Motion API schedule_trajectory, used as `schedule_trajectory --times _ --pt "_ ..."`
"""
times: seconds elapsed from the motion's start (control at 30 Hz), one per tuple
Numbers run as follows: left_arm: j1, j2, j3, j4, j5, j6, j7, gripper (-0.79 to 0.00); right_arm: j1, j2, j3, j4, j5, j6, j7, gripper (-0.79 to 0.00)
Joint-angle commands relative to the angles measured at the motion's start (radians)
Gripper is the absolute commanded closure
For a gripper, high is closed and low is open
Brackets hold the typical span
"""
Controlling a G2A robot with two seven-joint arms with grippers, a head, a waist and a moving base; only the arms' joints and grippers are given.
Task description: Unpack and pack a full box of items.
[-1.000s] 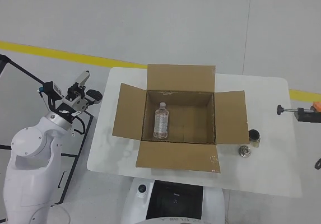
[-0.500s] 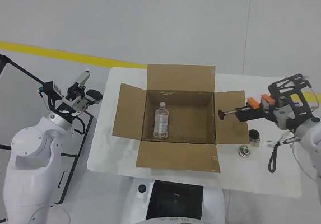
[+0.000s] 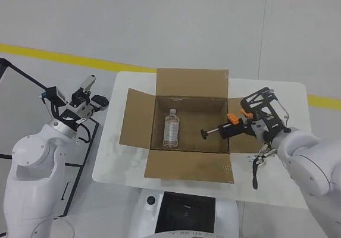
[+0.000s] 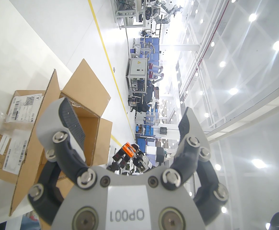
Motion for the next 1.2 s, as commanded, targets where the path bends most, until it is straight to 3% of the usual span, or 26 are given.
schedule_trajectory --times 0.0,0.3,0.47,0.63,0.77,0.93,1.17 --pt "0.0 0.0 0.0 0.0 0.0 0.0 0.0 -0.785 0.0 0.0 0.0 0.0 0.0 0.0 0.0 0.0" --pt "0.0 0.0 0.0 0.0 0.0 0.0 0.0 -0.785 0.011 -0.003 -0.056 0.054 -0.061 -0.053 -0.055 0.0" --pt "0.0 0.0 0.0 0.0 0.0 0.0 0.0 -0.785 0.156 -0.021 -0.192 0.252 -0.072 -0.154 -0.101 0.0" --pt "0.0 0.0 0.0 0.0 0.0 0.0 0.0 -0.785 0.28 -0.052 -0.333 0.394 -0.055 -0.187 -0.104 0.0" --pt "0.0 0.0 0.0 0.0 0.0 0.0 0.0 -0.785 0.322 -0.066 -0.405 0.426 -0.06 -0.237 -0.102 0.0" --pt "0.0 0.0 0.0 0.0 0.0 0.0 0.0 -0.785 0.358 -0.075 -0.463 0.46 -0.196 -0.261 -0.054 0.0" --pt "0.0 0.0 0.0 0.0 0.0 0.0 0.0 -0.785 0.367 -0.082 -0.485 0.483 -0.263 -0.274 -0.008 0.0"
